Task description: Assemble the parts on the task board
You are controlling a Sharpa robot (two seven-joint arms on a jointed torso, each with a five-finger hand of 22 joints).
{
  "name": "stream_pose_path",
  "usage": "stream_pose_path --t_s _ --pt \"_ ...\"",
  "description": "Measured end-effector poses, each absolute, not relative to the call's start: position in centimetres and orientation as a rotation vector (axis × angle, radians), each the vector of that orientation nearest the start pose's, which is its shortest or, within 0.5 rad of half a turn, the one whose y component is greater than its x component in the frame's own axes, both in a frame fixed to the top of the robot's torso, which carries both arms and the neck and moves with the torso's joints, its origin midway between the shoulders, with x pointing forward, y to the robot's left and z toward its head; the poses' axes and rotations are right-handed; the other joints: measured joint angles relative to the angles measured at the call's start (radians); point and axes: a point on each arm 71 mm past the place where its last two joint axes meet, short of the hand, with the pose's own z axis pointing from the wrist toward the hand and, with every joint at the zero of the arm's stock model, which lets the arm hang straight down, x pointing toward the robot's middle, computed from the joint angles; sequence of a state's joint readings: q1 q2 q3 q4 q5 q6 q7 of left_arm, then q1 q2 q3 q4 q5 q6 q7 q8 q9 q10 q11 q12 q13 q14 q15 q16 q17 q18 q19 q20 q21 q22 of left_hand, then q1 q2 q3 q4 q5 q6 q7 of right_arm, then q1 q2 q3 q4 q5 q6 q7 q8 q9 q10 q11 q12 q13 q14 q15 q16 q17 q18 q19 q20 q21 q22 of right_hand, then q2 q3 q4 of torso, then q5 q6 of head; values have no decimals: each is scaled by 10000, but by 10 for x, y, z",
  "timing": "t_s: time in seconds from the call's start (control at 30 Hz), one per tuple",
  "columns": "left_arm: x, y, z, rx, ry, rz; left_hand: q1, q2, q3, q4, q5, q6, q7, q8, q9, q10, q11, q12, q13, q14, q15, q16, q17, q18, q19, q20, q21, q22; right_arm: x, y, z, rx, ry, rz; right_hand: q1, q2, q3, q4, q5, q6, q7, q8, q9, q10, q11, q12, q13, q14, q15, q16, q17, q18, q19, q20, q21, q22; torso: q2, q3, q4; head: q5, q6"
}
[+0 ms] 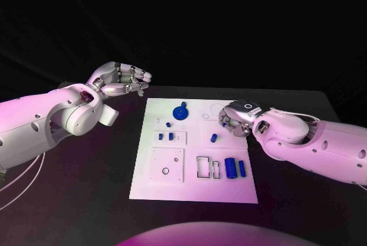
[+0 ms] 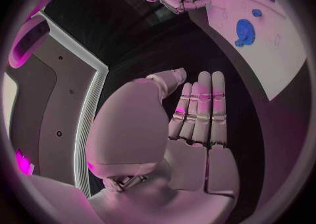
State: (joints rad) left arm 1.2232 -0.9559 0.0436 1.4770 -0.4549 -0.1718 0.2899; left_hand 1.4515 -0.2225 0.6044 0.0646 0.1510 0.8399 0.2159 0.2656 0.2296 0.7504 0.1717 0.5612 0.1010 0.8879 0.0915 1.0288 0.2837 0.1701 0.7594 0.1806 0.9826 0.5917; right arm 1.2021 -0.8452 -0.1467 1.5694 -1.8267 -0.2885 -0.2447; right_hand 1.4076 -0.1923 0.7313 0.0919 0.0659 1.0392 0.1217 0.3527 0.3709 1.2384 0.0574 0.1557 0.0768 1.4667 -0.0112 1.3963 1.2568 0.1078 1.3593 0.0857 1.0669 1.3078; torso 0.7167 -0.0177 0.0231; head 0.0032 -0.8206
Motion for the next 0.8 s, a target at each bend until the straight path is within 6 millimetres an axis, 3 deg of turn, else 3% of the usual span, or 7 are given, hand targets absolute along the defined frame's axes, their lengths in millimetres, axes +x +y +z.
stream_pose_path --t_s 0.8 --pt "502 267 -140 -6531 15554 -13563 0 0 -28 -27 0 -72 0 0 -23 -160 18 41 -25 -36 35 0 1 0 -35 34 -40 -23 453 -191 -211 -4629 16019 4005 -56 -23 -11 -13 -5 -16 -10 57 4 53 -18 7 9 0 1 0 15 0 71 1 125 -3 -3 0 -9 -5 6"
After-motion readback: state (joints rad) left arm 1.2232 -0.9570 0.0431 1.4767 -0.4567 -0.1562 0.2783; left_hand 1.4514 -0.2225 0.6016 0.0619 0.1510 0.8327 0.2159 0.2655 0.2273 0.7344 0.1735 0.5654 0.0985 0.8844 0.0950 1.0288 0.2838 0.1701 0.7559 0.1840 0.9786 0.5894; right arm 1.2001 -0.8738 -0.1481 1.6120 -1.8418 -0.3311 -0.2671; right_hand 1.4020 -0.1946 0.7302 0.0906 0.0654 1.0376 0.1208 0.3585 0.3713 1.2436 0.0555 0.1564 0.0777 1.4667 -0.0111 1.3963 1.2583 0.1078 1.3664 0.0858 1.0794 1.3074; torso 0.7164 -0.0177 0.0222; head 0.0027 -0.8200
